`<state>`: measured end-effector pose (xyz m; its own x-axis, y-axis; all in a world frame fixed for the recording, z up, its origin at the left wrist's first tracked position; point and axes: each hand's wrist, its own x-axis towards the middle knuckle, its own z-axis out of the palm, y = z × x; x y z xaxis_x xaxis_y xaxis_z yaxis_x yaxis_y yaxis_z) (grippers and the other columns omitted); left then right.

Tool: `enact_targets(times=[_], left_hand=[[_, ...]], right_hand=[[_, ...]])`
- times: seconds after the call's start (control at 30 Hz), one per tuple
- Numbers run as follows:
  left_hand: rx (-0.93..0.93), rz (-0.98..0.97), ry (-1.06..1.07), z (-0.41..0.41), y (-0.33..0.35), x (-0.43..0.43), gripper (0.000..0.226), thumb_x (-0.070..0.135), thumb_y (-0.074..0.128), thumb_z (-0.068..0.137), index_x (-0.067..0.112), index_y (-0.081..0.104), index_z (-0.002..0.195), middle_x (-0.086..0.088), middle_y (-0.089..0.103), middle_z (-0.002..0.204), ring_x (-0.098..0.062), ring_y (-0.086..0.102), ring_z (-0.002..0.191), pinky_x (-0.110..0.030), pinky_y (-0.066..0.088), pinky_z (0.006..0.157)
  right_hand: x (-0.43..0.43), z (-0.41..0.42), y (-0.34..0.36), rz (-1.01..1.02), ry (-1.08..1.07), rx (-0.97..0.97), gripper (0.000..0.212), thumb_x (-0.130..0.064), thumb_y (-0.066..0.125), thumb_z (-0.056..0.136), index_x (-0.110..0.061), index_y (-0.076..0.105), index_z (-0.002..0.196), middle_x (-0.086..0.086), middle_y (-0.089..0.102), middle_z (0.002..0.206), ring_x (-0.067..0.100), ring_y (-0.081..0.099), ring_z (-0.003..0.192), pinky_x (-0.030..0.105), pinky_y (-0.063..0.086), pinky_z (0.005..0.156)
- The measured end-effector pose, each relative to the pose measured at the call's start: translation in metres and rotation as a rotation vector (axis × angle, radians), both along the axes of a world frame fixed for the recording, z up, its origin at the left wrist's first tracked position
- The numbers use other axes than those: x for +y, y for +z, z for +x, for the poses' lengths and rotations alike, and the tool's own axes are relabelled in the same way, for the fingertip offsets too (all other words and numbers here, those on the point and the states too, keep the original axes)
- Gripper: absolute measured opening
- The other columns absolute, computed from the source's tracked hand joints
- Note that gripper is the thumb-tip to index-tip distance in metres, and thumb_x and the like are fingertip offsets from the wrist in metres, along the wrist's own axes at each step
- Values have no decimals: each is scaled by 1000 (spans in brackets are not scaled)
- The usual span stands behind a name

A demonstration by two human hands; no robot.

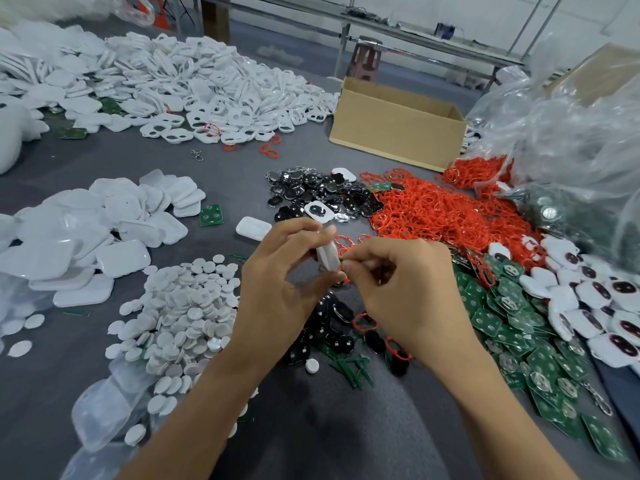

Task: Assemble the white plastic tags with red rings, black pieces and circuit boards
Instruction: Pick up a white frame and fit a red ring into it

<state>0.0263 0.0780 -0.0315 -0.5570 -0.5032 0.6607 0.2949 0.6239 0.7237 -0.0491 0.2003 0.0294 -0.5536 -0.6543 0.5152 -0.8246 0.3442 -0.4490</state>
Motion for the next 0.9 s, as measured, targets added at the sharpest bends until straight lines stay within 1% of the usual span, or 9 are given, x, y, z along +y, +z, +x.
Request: enact_targets(times=[0.07,0.17,0.27,0.37,0.43,0.5,0.57,0.7,0.9], left_hand=[[13,58,-33,-2,0,1,52,0,85,65,8,66,113,-9,61,113,5,58,105,-12,48,90],[6,134,-93,-3,0,1,55,-3,85,63,11,65,112,-12,62,115,8,59,104,-7,46,88],[-11,198,-148,-3,0,0,55,-2,84,65,12,66,114,-12,61,118,3,61,106,-11,49,88],[-21,267,-206,-3,0,1,53,2,83,66,13,67,115,-9,60,119,-10,62,111,-22,54,88],[-23,292,-232,-3,1,1,52,5,82,66,15,67,115,-7,61,119,-10,62,111,-21,55,87],[-27,322,-261,-2,1,2,51,8,82,66,15,67,115,-4,61,119,-6,62,110,-19,55,85],[-42,346,-289,-2,1,2,50,8,82,67,17,67,114,-1,61,120,-5,62,109,-20,55,85],[-60,338,-326,-2,0,1,55,-5,81,68,23,67,112,-1,60,120,-8,62,110,-23,55,87],[-37,374,-336,-2,0,3,53,0,82,65,22,67,112,-2,60,117,-9,63,107,-28,57,87]], right_hand=[[1,-2,2,14,18,-43,15,-2,75,75,-18,76,72,-4,68,59,9,60,63,13,41,59],[4,-8,6,65,43,-156,19,-2,72,80,-20,79,80,-8,73,71,-5,61,64,5,41,62],[5,-10,8,106,49,-161,22,-1,70,82,-21,79,85,-8,75,76,1,65,71,10,46,64],[5,-8,8,112,17,-123,17,-4,72,80,-20,79,80,-8,73,70,4,61,71,11,42,65],[5,-8,8,128,0,-129,16,-5,72,80,-19,78,77,-9,67,61,5,58,66,10,39,60],[6,-7,8,161,3,-118,16,-5,71,80,-19,76,76,-15,58,56,0,54,57,8,35,56],[6,-6,9,177,10,-111,16,-4,70,80,-19,75,75,-19,54,53,-4,52,53,7,35,55],[8,-6,10,189,6,-166,17,-2,70,80,-17,75,73,-12,61,57,-4,55,55,7,37,54],[8,-7,11,200,-17,-219,17,-4,71,81,-18,75,73,-6,68,61,6,59,62,13,41,54]])
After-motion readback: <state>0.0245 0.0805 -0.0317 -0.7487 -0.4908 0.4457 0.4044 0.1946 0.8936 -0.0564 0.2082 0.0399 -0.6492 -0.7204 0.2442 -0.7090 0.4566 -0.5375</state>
